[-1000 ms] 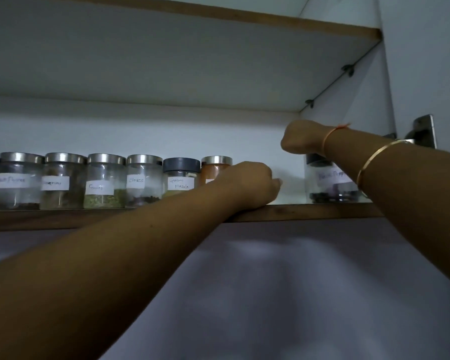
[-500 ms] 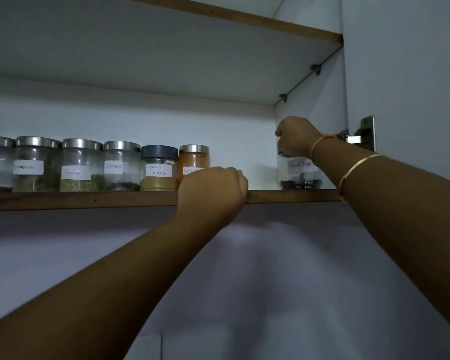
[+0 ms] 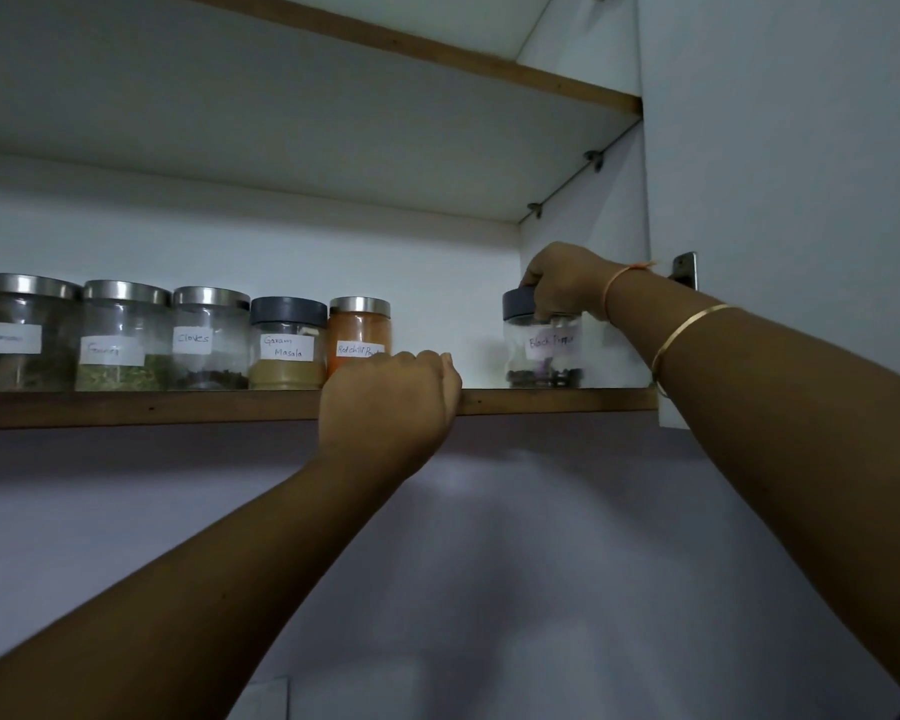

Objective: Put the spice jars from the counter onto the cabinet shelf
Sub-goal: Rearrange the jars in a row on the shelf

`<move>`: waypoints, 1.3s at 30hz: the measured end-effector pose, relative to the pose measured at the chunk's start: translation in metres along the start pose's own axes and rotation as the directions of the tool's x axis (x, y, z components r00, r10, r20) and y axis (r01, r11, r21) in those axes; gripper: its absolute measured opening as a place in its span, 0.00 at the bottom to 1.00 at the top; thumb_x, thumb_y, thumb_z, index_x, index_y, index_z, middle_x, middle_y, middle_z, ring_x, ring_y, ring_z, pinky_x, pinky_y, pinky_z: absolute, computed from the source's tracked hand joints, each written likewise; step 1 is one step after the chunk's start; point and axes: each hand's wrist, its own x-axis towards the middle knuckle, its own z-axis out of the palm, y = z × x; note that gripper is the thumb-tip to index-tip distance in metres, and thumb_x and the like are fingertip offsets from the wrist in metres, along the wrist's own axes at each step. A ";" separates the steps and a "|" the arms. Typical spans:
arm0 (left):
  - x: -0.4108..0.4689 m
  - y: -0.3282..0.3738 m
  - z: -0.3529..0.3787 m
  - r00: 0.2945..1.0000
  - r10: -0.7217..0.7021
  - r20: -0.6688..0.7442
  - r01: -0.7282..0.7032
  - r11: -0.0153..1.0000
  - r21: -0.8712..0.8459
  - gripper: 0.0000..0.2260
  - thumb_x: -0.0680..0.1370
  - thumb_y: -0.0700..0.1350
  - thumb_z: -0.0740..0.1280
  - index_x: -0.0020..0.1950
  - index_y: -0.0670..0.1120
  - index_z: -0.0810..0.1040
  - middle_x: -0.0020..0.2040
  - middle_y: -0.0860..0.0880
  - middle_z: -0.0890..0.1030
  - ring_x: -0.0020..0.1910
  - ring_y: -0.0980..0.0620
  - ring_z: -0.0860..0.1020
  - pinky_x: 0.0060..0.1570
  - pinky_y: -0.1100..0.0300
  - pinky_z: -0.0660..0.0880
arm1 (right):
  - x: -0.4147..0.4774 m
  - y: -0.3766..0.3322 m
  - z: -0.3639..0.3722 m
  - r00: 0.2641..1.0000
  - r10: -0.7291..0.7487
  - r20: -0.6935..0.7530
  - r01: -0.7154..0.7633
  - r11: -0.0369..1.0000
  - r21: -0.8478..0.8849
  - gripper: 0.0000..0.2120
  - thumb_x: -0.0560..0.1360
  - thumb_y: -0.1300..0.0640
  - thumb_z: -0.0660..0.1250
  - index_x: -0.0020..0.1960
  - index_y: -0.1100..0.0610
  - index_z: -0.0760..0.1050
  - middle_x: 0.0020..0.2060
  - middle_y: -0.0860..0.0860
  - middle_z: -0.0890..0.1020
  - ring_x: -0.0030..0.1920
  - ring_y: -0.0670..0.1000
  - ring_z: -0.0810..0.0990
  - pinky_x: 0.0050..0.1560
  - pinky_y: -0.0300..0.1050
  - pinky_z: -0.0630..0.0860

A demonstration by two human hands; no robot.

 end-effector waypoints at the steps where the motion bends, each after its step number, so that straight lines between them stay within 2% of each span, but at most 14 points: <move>1: 0.001 0.000 0.000 1.000 0.001 -0.002 -0.001 1.000 -0.001 0.12 0.73 0.43 0.68 0.30 0.43 0.75 0.22 0.45 0.74 0.19 0.46 0.73 0.25 0.64 0.60 | 0.001 -0.004 0.001 1.000 -0.019 0.005 0.019 1.000 -0.001 0.18 0.71 0.67 0.69 0.61 0.67 0.77 0.58 0.62 0.80 0.59 0.61 0.78 0.60 0.53 0.75; 4: 0.000 0.000 0.002 0.999 0.032 -0.035 -0.031 0.999 0.029 0.10 0.68 0.42 0.73 0.30 0.42 0.76 0.22 0.45 0.74 0.18 0.46 0.73 0.22 0.64 0.64 | 0.005 -0.018 0.008 0.999 -0.052 -0.008 0.053 0.998 0.044 0.19 0.71 0.66 0.70 0.62 0.65 0.77 0.59 0.60 0.79 0.59 0.60 0.77 0.61 0.52 0.75; 8: 0.000 -0.002 0.005 0.993 0.053 -0.101 -0.054 0.999 -0.005 0.10 0.63 0.41 0.77 0.31 0.41 0.76 0.22 0.44 0.74 0.18 0.46 0.72 0.21 0.63 0.66 | 0.020 -0.038 0.016 0.999 -0.028 0.036 0.022 0.988 0.154 0.18 0.71 0.66 0.69 0.61 0.65 0.76 0.59 0.61 0.79 0.61 0.62 0.76 0.54 0.48 0.73; 13: 0.000 -0.002 0.011 0.985 0.034 -0.171 -0.037 0.999 -0.016 0.11 0.62 0.41 0.78 0.28 0.43 0.75 0.21 0.46 0.73 0.17 0.48 0.71 0.20 0.64 0.66 | 0.040 -0.063 0.026 0.994 -0.083 0.071 0.072 0.986 0.150 0.19 0.73 0.65 0.68 0.63 0.62 0.75 0.61 0.61 0.78 0.62 0.61 0.76 0.61 0.52 0.73; 15: 0.000 -0.002 0.012 0.981 0.041 -0.189 -0.047 0.999 -0.025 0.12 0.60 0.41 0.79 0.28 0.43 0.75 0.21 0.46 0.73 0.17 0.48 0.71 0.20 0.64 0.67 | 0.047 -0.071 0.034 0.989 -0.126 0.078 0.117 0.987 0.111 0.18 0.74 0.65 0.65 0.64 0.63 0.75 0.61 0.61 0.78 0.60 0.60 0.78 0.60 0.51 0.74; 18: 0.000 -0.003 0.012 0.978 0.049 -0.205 -0.054 0.998 -0.018 0.13 0.58 0.42 0.80 0.28 0.44 0.76 0.21 0.46 0.74 0.18 0.49 0.72 0.20 0.64 0.68 | 0.056 -0.080 0.046 0.982 -0.167 0.086 0.164 0.985 0.044 0.16 0.77 0.66 0.60 0.63 0.65 0.75 0.59 0.62 0.79 0.49 0.57 0.78 0.55 0.48 0.76; 23: 0.000 -0.002 0.010 0.980 0.019 -0.198 -0.016 1.000 0.016 0.12 0.60 0.45 0.78 0.27 0.45 0.76 0.21 0.48 0.74 0.17 0.50 0.71 0.21 0.65 0.66 | 0.074 -0.081 0.060 0.966 -0.235 0.110 0.244 0.967 -0.075 0.15 0.77 0.65 0.60 0.63 0.66 0.75 0.58 0.63 0.80 0.52 0.60 0.80 0.54 0.48 0.77; 26: 0.001 -0.002 0.009 0.978 0.024 -0.209 -0.022 1.000 0.013 0.12 0.60 0.44 0.78 0.27 0.45 0.76 0.21 0.48 0.73 0.17 0.50 0.71 0.21 0.67 0.65 | 0.080 -0.082 0.067 0.959 -0.266 0.095 0.273 0.959 -0.077 0.15 0.77 0.64 0.60 0.61 0.67 0.76 0.56 0.62 0.80 0.48 0.58 0.77 0.54 0.48 0.76; 29: 0.000 -0.002 0.009 0.981 0.014 -0.191 -0.019 1.000 -0.022 0.11 0.63 0.43 0.76 0.27 0.45 0.75 0.20 0.48 0.73 0.17 0.49 0.70 0.21 0.66 0.64 | 0.084 -0.082 0.070 0.957 -0.281 0.069 0.286 0.956 -0.064 0.15 0.77 0.62 0.60 0.60 0.67 0.77 0.55 0.62 0.81 0.49 0.58 0.78 0.54 0.49 0.75; 31: 0.000 -0.001 0.009 0.986 -0.005 -0.167 -0.004 0.999 -0.051 0.11 0.66 0.42 0.75 0.27 0.45 0.75 0.21 0.47 0.73 0.17 0.48 0.71 0.21 0.65 0.66 | 0.083 -0.081 0.072 0.958 -0.280 0.061 0.283 0.958 -0.040 0.15 0.78 0.61 0.60 0.59 0.67 0.77 0.55 0.63 0.81 0.46 0.56 0.75 0.54 0.49 0.75; 33: 0.001 0.000 0.008 0.989 0.000 -0.146 -0.006 0.999 -0.046 0.10 0.66 0.41 0.74 0.28 0.45 0.75 0.21 0.47 0.74 0.18 0.48 0.71 0.21 0.64 0.67 | 0.081 -0.080 0.074 0.962 -0.266 0.057 0.267 0.964 0.002 0.15 0.78 0.61 0.60 0.60 0.68 0.76 0.57 0.63 0.80 0.49 0.57 0.77 0.56 0.49 0.74; 35: 0.001 0.000 0.008 0.991 0.023 -0.131 -0.029 0.999 -0.040 0.09 0.66 0.41 0.75 0.29 0.44 0.76 0.22 0.47 0.75 0.18 0.49 0.72 0.20 0.63 0.68 | 0.081 -0.078 0.075 0.966 -0.252 0.051 0.250 0.967 0.044 0.17 0.78 0.62 0.59 0.64 0.68 0.74 0.61 0.62 0.78 0.59 0.59 0.77 0.62 0.49 0.73; 37: 0.001 -0.001 0.009 0.994 0.016 -0.107 -0.023 0.997 -0.070 0.10 0.70 0.43 0.69 0.30 0.45 0.76 0.23 0.48 0.75 0.19 0.49 0.73 0.21 0.62 0.70 | 0.079 -0.077 0.074 0.971 -0.238 0.027 0.235 0.968 0.091 0.18 0.78 0.63 0.59 0.67 0.67 0.70 0.65 0.61 0.75 0.65 0.59 0.73 0.66 0.49 0.71; 39: 0.001 -0.001 0.008 0.996 -0.014 -0.089 0.008 0.997 -0.075 0.13 0.74 0.45 0.61 0.29 0.47 0.75 0.23 0.49 0.75 0.19 0.50 0.72 0.22 0.65 0.68 | 0.078 -0.075 0.071 0.972 -0.231 -0.039 0.234 0.961 0.150 0.19 0.77 0.64 0.60 0.67 0.67 0.70 0.66 0.61 0.74 0.66 0.59 0.72 0.67 0.49 0.70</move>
